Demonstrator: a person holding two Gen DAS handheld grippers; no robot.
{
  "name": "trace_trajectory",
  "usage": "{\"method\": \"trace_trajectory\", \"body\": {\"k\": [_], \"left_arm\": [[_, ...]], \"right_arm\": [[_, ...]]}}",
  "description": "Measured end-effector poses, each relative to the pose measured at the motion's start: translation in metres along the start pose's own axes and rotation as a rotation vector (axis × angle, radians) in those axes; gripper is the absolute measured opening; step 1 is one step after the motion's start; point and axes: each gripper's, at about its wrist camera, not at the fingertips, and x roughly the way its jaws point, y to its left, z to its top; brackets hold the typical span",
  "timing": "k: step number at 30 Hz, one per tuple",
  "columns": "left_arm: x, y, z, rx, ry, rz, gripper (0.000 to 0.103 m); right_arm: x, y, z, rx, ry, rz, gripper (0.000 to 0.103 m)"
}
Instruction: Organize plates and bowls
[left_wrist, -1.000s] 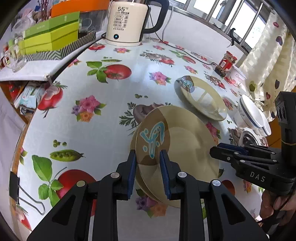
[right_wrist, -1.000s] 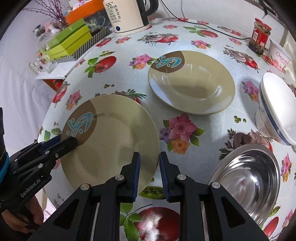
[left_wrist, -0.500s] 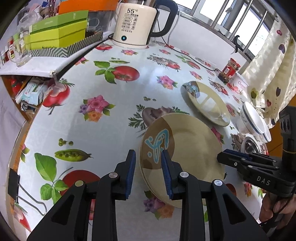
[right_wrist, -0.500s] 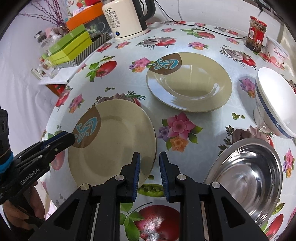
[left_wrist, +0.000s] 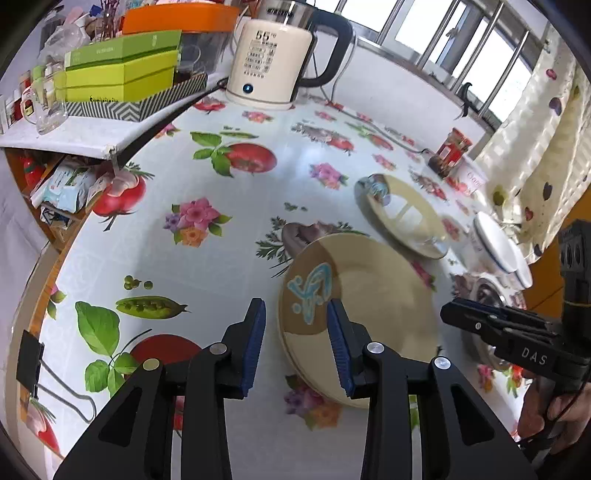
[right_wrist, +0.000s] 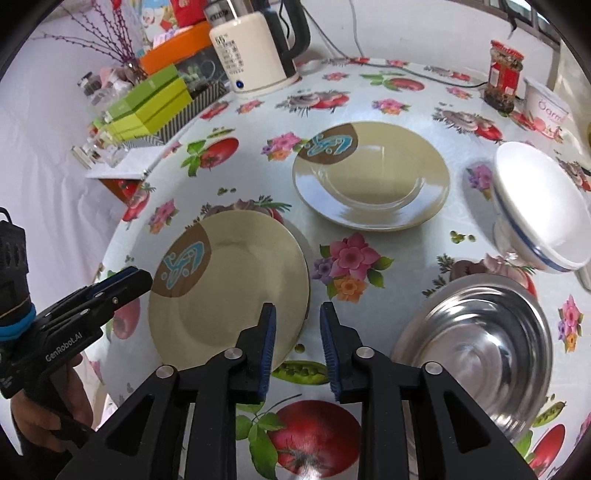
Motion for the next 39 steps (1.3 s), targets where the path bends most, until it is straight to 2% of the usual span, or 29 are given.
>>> {"method": "trace_trajectory", "body": {"k": [2, 6, 11, 23, 39], "left_arm": [[-0.005, -0.004, -0.001, 0.006, -0.014, -0.014, 0.037], [-0.013, -0.012, -0.006, 0.025, -0.031, -0.036, 0.037], [-0.011, -0.017, -0.007, 0.025, -0.015, -0.039, 0.037], [-0.009, -0.024, -0.006, 0.049, -0.003, -0.025, 0.037], [-0.001, -0.044, 0.011, 0.106, 0.001, -0.051, 0.037]], "right_arm": [[-0.009, -0.002, -0.005, 0.012, -0.023, 0.008, 0.039], [-0.024, -0.004, -0.014, 0.019, -0.056, 0.014, 0.040], [-0.036, -0.009, -0.019, 0.025, -0.086, 0.022, 0.047], [-0.040, -0.015, -0.018, 0.042, -0.098, 0.032, 0.049], [-0.044, -0.037, -0.010, 0.115, -0.115, 0.012, 0.049]]}}
